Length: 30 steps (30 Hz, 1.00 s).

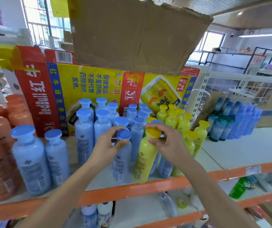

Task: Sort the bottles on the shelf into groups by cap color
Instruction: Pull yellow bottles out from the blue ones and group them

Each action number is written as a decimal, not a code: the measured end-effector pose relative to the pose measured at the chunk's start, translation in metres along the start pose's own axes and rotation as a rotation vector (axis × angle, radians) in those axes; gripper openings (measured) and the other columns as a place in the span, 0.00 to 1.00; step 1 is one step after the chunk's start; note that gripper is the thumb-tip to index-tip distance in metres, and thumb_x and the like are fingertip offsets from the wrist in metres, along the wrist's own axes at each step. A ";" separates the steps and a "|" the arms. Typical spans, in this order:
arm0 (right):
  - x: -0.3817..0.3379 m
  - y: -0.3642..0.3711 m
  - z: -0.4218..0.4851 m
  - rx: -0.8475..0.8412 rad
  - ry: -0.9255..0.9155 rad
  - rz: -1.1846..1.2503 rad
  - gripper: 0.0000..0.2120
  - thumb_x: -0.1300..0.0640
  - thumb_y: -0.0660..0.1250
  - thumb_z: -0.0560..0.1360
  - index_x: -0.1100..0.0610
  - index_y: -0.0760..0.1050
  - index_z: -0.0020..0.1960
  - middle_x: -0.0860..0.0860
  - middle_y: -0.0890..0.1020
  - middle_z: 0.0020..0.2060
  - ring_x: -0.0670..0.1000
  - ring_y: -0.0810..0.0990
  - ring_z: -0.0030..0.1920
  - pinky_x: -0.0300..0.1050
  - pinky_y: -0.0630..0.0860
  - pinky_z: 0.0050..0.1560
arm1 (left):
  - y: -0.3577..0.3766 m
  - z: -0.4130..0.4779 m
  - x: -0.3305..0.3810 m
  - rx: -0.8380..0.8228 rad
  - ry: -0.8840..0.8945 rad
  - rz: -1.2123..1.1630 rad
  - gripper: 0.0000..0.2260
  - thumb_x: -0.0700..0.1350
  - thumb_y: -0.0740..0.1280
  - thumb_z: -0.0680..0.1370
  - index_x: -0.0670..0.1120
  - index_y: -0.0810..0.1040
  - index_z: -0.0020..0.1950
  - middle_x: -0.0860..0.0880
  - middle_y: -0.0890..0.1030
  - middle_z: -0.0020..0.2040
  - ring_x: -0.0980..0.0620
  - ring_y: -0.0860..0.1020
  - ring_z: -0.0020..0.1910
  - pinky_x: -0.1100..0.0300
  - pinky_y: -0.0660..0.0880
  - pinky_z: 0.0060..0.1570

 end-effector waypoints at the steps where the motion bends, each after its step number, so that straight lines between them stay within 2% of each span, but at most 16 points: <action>1: 0.001 -0.006 -0.002 0.014 0.006 -0.005 0.17 0.62 0.70 0.71 0.42 0.76 0.53 0.38 0.78 0.50 0.38 0.76 0.46 0.33 0.73 0.47 | 0.004 0.001 0.001 -0.018 0.003 -0.010 0.14 0.39 0.69 0.74 0.57 0.71 0.49 0.60 0.76 0.48 0.64 0.76 0.45 0.77 0.69 0.46; 3: 0.002 -0.016 -0.007 0.034 0.024 -0.038 0.20 0.61 0.71 0.71 0.36 0.73 0.50 0.35 0.77 0.49 0.44 0.77 0.46 0.39 0.75 0.48 | 0.013 0.005 0.001 -0.044 -0.004 -0.029 0.11 0.42 0.69 0.73 0.55 0.72 0.51 0.58 0.77 0.49 0.60 0.77 0.47 0.76 0.70 0.47; 4: 0.003 -0.021 -0.009 0.042 0.030 -0.056 0.21 0.61 0.71 0.71 0.34 0.72 0.49 0.34 0.77 0.49 0.47 0.78 0.46 0.39 0.75 0.48 | 0.016 0.006 0.001 -0.051 -0.010 -0.034 0.11 0.44 0.69 0.73 0.53 0.72 0.52 0.57 0.77 0.50 0.59 0.77 0.48 0.75 0.70 0.47; 6: 0.005 -0.029 -0.013 0.056 0.043 -0.066 0.20 0.61 0.71 0.71 0.36 0.73 0.49 0.36 0.77 0.51 0.46 0.77 0.48 0.29 0.73 0.47 | 0.022 0.010 0.002 -0.056 -0.015 -0.027 0.12 0.42 0.70 0.73 0.52 0.72 0.54 0.54 0.77 0.51 0.56 0.77 0.49 0.73 0.71 0.49; 8: 0.009 -0.036 -0.014 0.054 0.065 -0.082 0.17 0.60 0.70 0.71 0.41 0.75 0.53 0.40 0.78 0.55 0.42 0.75 0.53 0.22 0.68 0.46 | 0.025 0.014 0.005 -0.049 -0.024 -0.018 0.13 0.40 0.68 0.74 0.52 0.72 0.55 0.52 0.77 0.53 0.53 0.77 0.51 0.67 0.72 0.53; 11: 0.013 -0.043 -0.015 0.056 0.076 -0.129 0.16 0.59 0.70 0.72 0.42 0.75 0.55 0.40 0.77 0.56 0.42 0.74 0.55 0.24 0.68 0.47 | 0.030 0.019 0.013 -0.044 -0.019 0.005 0.12 0.40 0.68 0.74 0.53 0.72 0.54 0.54 0.76 0.52 0.52 0.77 0.52 0.59 0.73 0.56; 14: 0.013 -0.050 -0.015 0.074 0.063 -0.127 0.16 0.59 0.70 0.71 0.42 0.76 0.55 0.38 0.77 0.54 0.43 0.75 0.54 0.30 0.71 0.49 | 0.028 0.027 0.026 -0.016 0.005 -0.005 0.12 0.40 0.68 0.74 0.53 0.72 0.52 0.59 0.75 0.48 0.57 0.76 0.49 0.64 0.73 0.52; 18: 0.009 -0.057 -0.010 0.083 0.030 -0.128 0.17 0.58 0.70 0.71 0.37 0.74 0.52 0.38 0.77 0.54 0.45 0.76 0.53 0.42 0.75 0.52 | 0.017 0.046 0.054 0.046 0.075 0.007 0.09 0.40 0.67 0.75 0.51 0.72 0.51 0.57 0.76 0.45 0.65 0.75 0.40 0.72 0.71 0.44; 21: 0.001 -0.062 -0.004 0.091 0.002 -0.134 0.19 0.57 0.70 0.71 0.34 0.72 0.49 0.37 0.77 0.52 0.45 0.78 0.49 0.44 0.76 0.51 | 0.014 0.058 0.079 0.063 0.136 -0.009 0.07 0.40 0.66 0.76 0.50 0.73 0.51 0.58 0.76 0.42 0.70 0.74 0.36 0.78 0.69 0.39; 25: -0.008 -0.077 0.005 0.107 -0.015 -0.126 0.16 0.56 0.70 0.72 0.37 0.74 0.52 0.38 0.78 0.52 0.45 0.78 0.45 0.36 0.73 0.46 | 0.008 0.081 0.106 0.102 0.167 -0.025 0.09 0.41 0.65 0.77 0.45 0.75 0.56 0.52 0.78 0.43 0.60 0.74 0.39 0.74 0.70 0.38; 27: -0.011 -0.084 0.011 0.116 -0.024 -0.133 0.14 0.55 0.70 0.72 0.39 0.75 0.54 0.38 0.78 0.52 0.46 0.78 0.43 0.36 0.73 0.45 | 0.006 0.095 0.121 0.105 0.187 -0.048 0.10 0.40 0.65 0.77 0.41 0.76 0.57 0.49 0.78 0.45 0.57 0.74 0.41 0.72 0.70 0.41; 30: -0.013 -0.093 0.016 0.112 -0.041 -0.163 0.14 0.53 0.70 0.72 0.41 0.76 0.56 0.38 0.78 0.51 0.46 0.78 0.41 0.36 0.73 0.45 | 0.003 0.114 0.146 0.107 0.234 -0.094 0.07 0.38 0.65 0.77 0.44 0.76 0.54 0.46 0.77 0.46 0.53 0.73 0.43 0.64 0.70 0.46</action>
Point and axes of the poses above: each hand's wrist, its own z-axis towards the middle knuckle, its own y-axis out of the palm, x = y × z, the point moved 5 cm from there along z, towards the middle knuckle
